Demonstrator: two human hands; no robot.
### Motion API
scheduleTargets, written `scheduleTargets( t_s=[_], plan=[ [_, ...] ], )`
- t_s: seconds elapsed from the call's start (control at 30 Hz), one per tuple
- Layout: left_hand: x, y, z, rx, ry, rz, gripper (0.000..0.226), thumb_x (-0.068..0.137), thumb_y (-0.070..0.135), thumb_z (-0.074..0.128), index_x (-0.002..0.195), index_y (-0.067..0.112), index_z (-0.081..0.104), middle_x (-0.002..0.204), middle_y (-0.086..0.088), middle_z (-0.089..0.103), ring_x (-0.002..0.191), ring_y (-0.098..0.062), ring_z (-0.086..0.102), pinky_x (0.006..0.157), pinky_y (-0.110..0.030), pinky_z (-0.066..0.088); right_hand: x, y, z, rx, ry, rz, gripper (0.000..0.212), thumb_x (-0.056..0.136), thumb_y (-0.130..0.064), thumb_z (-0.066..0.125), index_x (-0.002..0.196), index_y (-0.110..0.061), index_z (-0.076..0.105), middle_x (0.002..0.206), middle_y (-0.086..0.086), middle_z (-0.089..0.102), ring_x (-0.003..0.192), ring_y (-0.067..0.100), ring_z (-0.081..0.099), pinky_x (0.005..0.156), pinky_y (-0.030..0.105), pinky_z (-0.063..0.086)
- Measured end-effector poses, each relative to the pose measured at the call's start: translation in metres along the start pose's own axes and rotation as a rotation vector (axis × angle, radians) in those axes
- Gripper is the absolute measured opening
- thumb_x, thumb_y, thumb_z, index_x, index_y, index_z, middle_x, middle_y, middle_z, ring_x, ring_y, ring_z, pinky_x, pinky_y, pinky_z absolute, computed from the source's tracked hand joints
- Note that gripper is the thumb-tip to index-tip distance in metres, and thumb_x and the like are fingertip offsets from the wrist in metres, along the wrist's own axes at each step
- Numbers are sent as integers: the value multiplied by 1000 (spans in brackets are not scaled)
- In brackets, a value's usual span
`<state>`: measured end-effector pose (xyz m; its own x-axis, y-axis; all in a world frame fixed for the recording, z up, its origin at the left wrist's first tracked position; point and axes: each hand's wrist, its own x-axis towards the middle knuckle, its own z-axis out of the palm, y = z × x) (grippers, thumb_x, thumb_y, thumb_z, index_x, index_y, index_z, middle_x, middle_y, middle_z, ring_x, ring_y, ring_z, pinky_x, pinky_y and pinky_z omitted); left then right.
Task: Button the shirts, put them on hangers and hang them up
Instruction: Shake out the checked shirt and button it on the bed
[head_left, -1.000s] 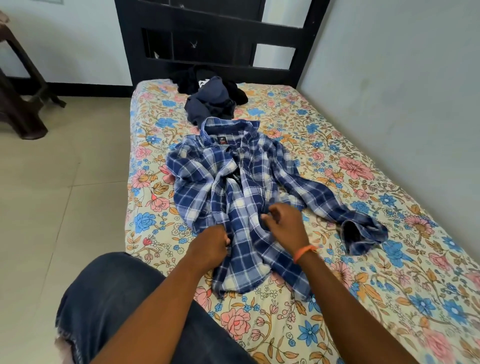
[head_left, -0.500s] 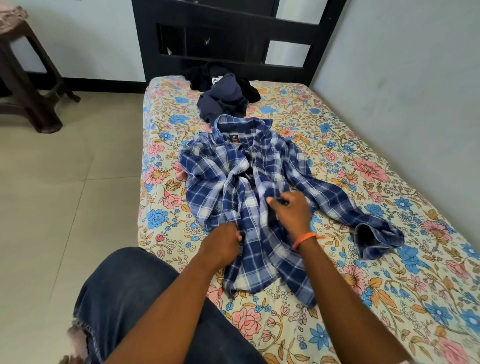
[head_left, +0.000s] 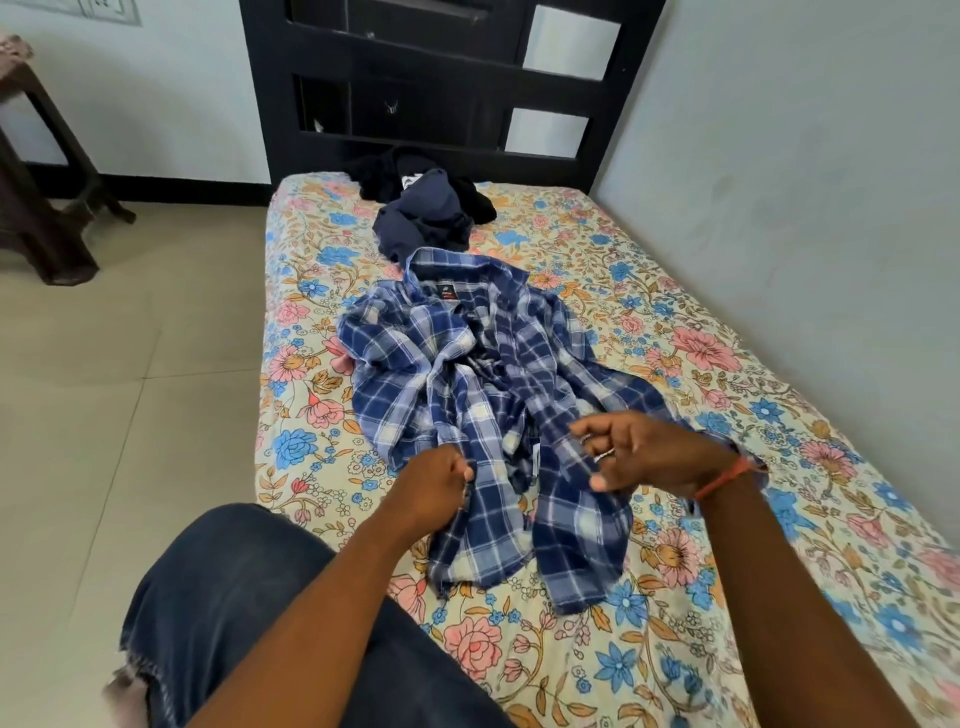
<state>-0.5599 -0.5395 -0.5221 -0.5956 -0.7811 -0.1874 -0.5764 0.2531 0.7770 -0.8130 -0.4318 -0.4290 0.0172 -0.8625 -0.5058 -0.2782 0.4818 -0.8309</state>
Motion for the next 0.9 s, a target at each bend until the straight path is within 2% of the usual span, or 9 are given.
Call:
scheduleTargets(
  t_s=[0.1,0.23,0.27,0.33,0.43,0.53,0.67,0.8,0.9],
  plan=[
    [-2,0,-1,-29,-5,6,22,102,19,47,80,17,52,79,5,56,64,-7,48,54,-22,32,18,-8,15,37,130,-54,57,80,7,73,133,-4,53,106,23,62,96,26,67,80,38,54],
    [-4,1,-3,-51,0,8,24,102,19,48,79,19,51,79,5,56,64,-6,48,55,-20,32,47,-26,43,-96,1125,-316,28,85,-1,72,109,-12,64,93,4,66,76,12,64,76,33,60],
    [-4,2,-3,-44,-1,8,23,102,19,48,80,19,51,79,5,55,65,-7,48,55,-20,32,53,-30,58,-150,1184,-382,27,87,-1,69,110,-14,64,92,-2,64,75,4,61,73,24,59],
    [-4,4,-4,-22,-4,16,22,102,20,48,81,15,52,78,3,55,65,-7,48,54,-20,32,64,-25,97,-326,929,-447,31,88,-1,68,116,-12,64,97,-6,62,80,-2,59,72,13,55],
    [-5,1,-5,14,2,36,24,101,18,48,78,13,51,76,-4,57,62,-13,48,52,-25,34,81,7,136,-479,623,-399,47,83,5,70,127,-10,62,110,5,65,95,14,62,88,23,54],
    [-5,-3,-4,72,0,35,26,102,19,46,79,8,53,82,-11,62,64,-16,50,55,-27,37,87,23,141,-363,754,-295,31,84,0,72,113,-10,67,104,6,68,93,16,63,86,28,54],
    [-6,-1,-4,57,-15,6,24,102,18,48,93,-1,59,91,-15,65,73,-23,56,70,-36,47,80,22,115,-254,831,-130,10,84,-10,75,78,-10,68,78,1,69,76,19,66,73,30,55],
    [-2,0,-4,4,-22,-14,22,102,18,48,95,0,59,90,-13,64,68,-18,52,64,-33,44,46,10,69,205,677,-108,9,90,-12,70,86,-4,67,80,8,72,67,14,68,60,26,55],
    [-2,3,-5,-49,-5,-23,23,101,20,49,87,5,58,82,-3,61,68,-14,53,60,-30,42,29,8,48,315,632,-64,13,87,-14,73,88,-1,68,77,9,73,64,19,68,56,27,53]
  ],
)
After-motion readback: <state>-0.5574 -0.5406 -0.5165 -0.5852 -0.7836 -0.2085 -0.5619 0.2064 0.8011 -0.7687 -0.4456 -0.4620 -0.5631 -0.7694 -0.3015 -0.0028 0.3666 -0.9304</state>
